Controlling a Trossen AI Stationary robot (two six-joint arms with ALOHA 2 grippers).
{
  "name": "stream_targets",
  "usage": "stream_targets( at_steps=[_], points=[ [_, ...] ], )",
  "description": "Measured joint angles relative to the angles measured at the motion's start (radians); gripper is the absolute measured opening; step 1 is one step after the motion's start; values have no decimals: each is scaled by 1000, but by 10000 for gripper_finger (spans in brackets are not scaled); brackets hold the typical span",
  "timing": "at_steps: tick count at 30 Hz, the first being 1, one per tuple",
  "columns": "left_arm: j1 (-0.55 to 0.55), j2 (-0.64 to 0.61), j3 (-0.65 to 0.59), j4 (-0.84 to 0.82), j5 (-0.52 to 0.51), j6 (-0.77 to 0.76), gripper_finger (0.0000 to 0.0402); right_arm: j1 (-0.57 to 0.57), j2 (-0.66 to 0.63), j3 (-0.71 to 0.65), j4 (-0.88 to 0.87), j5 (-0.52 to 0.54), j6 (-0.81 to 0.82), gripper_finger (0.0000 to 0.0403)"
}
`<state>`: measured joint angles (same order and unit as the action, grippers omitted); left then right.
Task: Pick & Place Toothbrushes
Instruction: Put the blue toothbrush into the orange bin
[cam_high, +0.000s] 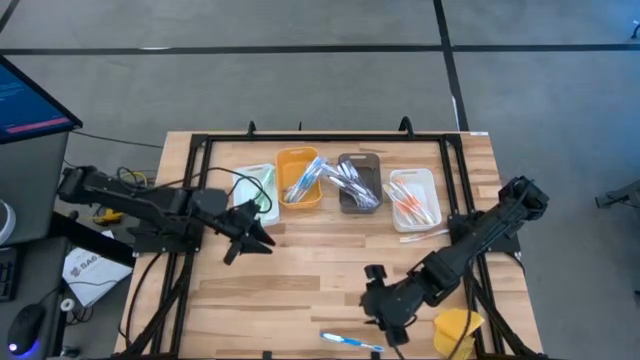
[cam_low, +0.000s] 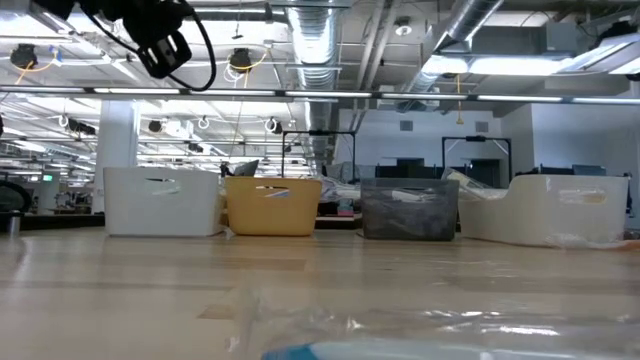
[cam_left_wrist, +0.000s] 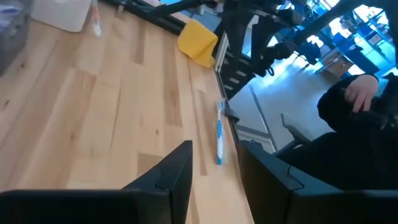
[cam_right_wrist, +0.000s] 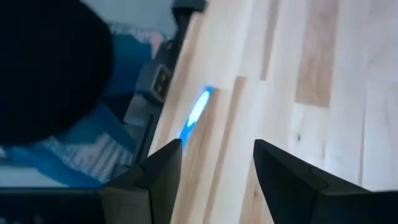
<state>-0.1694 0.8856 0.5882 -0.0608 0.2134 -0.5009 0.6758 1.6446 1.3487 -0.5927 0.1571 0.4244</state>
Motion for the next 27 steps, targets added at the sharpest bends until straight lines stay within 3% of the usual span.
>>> stream_targets(
  at_steps=[6,13,17,27],
  points=[
    [-10,0,-31,26,0,-12,122,-9,44,4,146,-71,33,185],
    [-10,0,-84,35,-4,-8,122,9,156,120,142,-59,-99,160],
    [-10,0,-114,49,-4,-7,122,16,268,258,17,-47,-120,146],
    [-9,0,-133,67,-4,4,122,0,527,561,-420,-51,179,147]
  ],
)
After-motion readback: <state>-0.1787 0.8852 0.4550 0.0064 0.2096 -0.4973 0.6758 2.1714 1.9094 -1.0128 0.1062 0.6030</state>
